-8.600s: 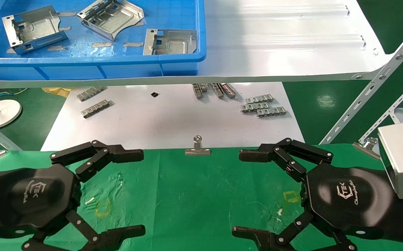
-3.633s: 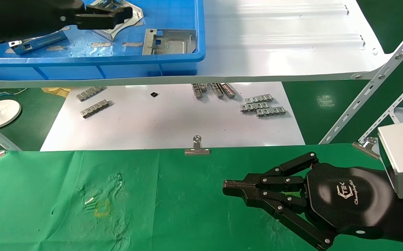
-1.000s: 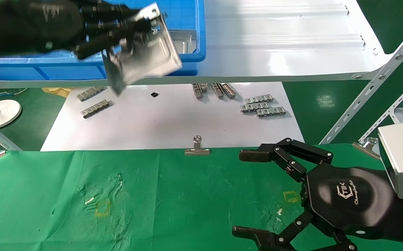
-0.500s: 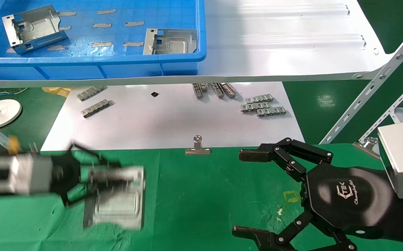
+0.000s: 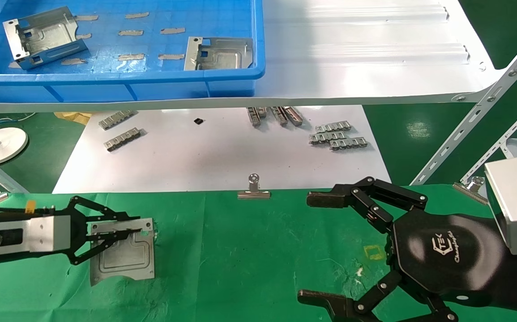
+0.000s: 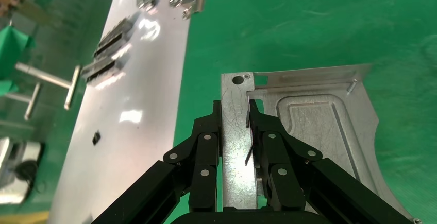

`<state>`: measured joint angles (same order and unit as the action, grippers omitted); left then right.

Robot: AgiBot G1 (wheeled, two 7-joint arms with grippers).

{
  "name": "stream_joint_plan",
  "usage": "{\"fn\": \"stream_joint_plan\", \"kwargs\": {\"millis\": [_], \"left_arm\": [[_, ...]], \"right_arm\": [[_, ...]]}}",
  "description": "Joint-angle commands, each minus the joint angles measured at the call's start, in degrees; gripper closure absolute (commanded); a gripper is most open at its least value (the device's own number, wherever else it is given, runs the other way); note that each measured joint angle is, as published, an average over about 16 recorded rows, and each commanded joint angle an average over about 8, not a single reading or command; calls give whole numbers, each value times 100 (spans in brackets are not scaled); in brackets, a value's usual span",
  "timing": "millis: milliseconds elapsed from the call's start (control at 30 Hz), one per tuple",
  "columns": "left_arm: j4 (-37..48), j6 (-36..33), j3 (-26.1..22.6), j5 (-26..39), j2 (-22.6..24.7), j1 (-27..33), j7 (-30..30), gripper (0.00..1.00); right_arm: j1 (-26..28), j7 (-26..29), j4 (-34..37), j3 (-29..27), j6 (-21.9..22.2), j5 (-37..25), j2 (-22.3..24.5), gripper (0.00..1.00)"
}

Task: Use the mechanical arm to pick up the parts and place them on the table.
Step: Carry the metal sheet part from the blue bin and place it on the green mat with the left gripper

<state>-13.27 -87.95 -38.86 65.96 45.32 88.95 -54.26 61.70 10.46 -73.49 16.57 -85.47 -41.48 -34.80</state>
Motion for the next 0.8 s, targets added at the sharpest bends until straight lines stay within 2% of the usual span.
{"fn": "stream_joint_plan", "kwargs": {"millis": [33,400,467,700,733,800], "left_arm": [[221,-6,-23,42,62,56,-92,100],[779,-146,-200,270,126,279,111,100],[806,-182,-245,324,147,288,142,94],[773,-229,-390,468,217,304,190,10],[771,-215,-398,471,230,300,173,2],[780,-186,-399,459,261,291,126,0]], "right_arm": [[0,0,0,1,0,1,0,0],[1,-2,0,5,2,3,2,0],[1,-3,0,5,2,4,2,0],[2,-4,0,8,3,5,3,0],[2,-4,0,8,4,6,3,0],[2,-4,0,9,4,6,4,0]]}}
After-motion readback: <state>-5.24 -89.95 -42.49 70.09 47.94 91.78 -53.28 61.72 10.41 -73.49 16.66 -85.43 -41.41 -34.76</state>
